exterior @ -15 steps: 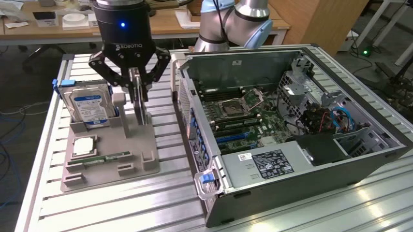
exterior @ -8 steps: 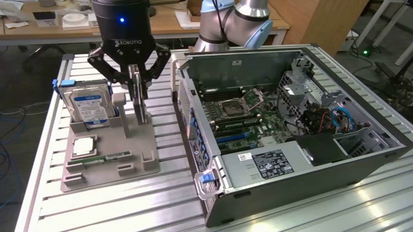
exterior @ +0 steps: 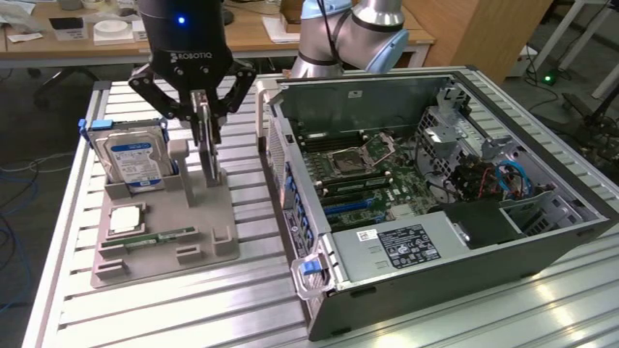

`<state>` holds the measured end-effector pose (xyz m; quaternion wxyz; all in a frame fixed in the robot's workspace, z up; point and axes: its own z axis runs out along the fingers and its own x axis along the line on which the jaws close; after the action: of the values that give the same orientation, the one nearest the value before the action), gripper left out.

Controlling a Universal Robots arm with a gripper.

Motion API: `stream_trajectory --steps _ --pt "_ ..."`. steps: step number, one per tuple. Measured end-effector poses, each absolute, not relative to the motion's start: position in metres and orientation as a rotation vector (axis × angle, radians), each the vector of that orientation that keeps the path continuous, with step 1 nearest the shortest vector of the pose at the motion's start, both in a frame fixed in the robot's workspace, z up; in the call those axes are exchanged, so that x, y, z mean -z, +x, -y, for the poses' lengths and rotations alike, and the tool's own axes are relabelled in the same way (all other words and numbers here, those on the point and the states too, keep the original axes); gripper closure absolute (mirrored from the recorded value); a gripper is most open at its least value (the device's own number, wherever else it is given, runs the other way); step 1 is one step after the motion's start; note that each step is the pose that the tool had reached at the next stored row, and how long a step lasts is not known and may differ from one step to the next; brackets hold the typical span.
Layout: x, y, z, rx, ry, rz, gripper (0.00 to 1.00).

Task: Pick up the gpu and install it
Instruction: 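Pick up the gpu and move the gpu toward the slot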

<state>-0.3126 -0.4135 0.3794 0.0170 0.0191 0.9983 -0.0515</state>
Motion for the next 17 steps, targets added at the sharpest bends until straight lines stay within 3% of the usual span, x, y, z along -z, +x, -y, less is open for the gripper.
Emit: stream_trajectory --steps 17 --pt "-0.401 -0.313 0.413 0.16 0.059 -3.103 0.72"
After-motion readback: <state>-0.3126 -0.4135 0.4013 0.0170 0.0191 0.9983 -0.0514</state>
